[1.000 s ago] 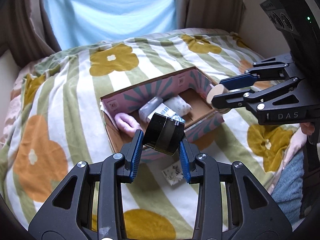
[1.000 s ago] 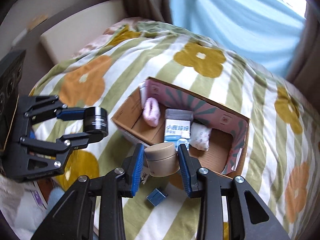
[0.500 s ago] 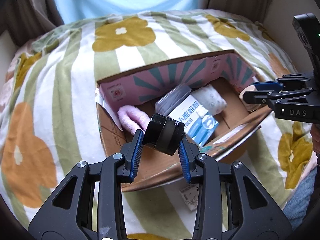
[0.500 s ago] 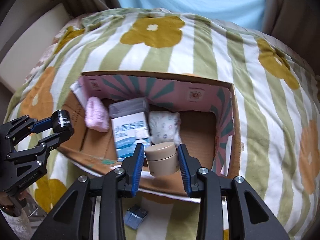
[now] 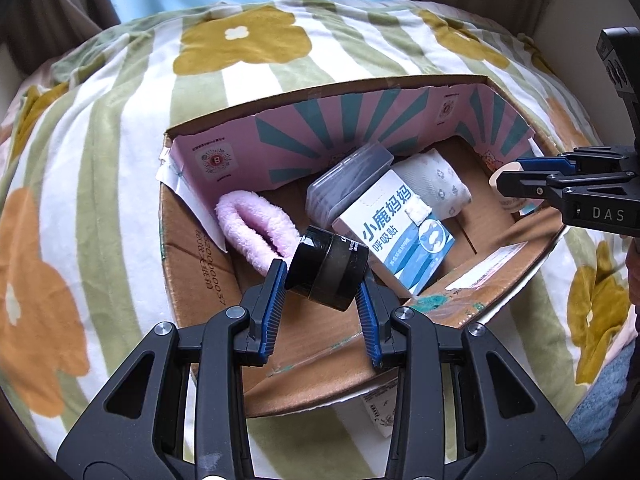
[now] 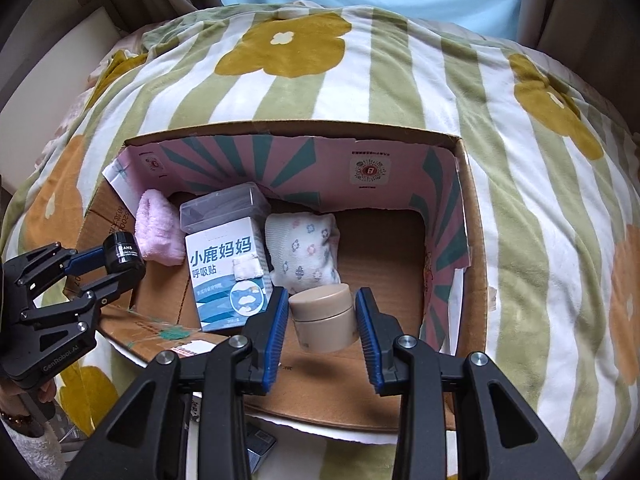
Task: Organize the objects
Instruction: 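Carry the cap and tin over the pink box and open both tools inside, then move both tools back toward the white printed packet and blue cube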
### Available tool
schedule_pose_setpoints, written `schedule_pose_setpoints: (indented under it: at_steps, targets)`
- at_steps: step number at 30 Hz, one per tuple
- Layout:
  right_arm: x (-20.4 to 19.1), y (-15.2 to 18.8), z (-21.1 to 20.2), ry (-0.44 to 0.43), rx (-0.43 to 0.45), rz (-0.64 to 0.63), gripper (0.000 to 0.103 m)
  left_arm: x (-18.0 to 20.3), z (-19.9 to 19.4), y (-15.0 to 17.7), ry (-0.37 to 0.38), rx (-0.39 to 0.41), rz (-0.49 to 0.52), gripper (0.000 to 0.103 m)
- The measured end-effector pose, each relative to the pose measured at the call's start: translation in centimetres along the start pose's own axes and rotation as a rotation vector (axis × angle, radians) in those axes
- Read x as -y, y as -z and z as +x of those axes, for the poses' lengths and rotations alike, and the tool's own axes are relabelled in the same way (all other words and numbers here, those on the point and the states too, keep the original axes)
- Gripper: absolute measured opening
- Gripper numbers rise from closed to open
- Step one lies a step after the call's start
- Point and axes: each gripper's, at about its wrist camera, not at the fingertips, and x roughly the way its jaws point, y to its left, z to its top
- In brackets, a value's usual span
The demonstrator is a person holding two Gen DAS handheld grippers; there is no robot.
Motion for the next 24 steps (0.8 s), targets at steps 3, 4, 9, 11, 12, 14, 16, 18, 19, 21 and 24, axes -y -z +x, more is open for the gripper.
schedule_pose_setpoints:
  at_steps: [3,4,9,11,12,14,16,18,19,21,24]
  targets:
    - [0.2,-0.3,-0.1,-0.027,0.012,0.023,0.042,0.0,-0.2,-0.3,0.05,-0.011,-0.015,0.033]
    - [0.2,-0.3,-0.1,-0.031,0.011,0.028,0.048,0.1,-0.3,-0.3,0.054,-0.007,-0.017,0.034]
    - [0.4,-0.4,-0.5,-0.014,0.033,0.041,0.077,1.1,-1.6,-0.4,-0.019,0.056,0.024,0.103]
    - [0.4,-0.2,-0.6,-0.012,0.033,0.042,0.084,1.4,-1.7,-0.4,-0.039,0.056,0.041,0.103]
    - [0.4,-0.1,-0.7,-0.007,0.039,0.04,0.084,1.5,-1.8,-0.3,-0.039,0.06,0.045,0.103]
    - [0.4,0.1,-0.9,0.007,0.047,0.034,0.084,1.6,-2.0,0.0,-0.034,0.061,0.037,0.103]
    - [0.3,0.3,-1.2,0.01,0.052,0.032,0.084,1.7,-2.2,0.2,-0.022,0.061,0.028,0.103]
    - [0.2,0.4,-1.5,0.018,0.056,0.03,0.084,1.9,-2.5,0.5,-0.009,0.059,0.025,0.103]
    - [0.1,0.5,-1.8,0.022,0.062,0.026,0.084,2.0,-2.6,0.6,-0.005,0.055,0.023,0.103]
    - [-0.2,0.6,-2.4,0.031,0.072,0.014,0.084,2.1,-3.2,1.0,0.001,0.058,0.018,0.103]
    - [-0.9,1.1,-3.1,0.05,0.082,-0.01,0.084,2.2,-4.4,1.5,0.01,0.07,0.005,0.103]
